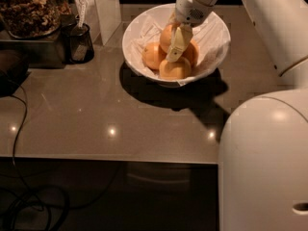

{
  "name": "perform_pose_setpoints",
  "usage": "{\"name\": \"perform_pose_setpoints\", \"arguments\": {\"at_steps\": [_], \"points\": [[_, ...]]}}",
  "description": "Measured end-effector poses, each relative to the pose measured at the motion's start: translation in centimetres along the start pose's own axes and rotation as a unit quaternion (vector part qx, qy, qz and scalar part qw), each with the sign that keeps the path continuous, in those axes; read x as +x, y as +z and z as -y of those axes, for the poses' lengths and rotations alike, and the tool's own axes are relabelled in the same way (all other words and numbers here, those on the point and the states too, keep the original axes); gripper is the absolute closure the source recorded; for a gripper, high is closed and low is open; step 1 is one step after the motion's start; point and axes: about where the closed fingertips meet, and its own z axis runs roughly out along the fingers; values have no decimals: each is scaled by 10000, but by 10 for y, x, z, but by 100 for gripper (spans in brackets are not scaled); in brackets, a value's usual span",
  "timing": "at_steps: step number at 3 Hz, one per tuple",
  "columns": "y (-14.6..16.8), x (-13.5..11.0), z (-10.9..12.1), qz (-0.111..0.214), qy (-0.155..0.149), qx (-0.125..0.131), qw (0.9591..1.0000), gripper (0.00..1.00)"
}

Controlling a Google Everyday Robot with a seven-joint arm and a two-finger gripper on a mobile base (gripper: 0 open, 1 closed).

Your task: Pick orange from white bowl

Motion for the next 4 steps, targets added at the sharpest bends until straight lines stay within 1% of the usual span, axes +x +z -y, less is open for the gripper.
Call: {"name": "perform_pose_setpoints", "arguments": {"at_steps": [1, 2, 3, 4], "points": [[-4, -2, 1, 0, 0, 0, 10000, 100], [-35, -4, -16, 377, -188, 281, 9987, 100], [-68, -14, -52, 1036, -249, 603, 9925, 100], [-89, -43, -96, 2001, -293, 945, 9748, 100]]}}
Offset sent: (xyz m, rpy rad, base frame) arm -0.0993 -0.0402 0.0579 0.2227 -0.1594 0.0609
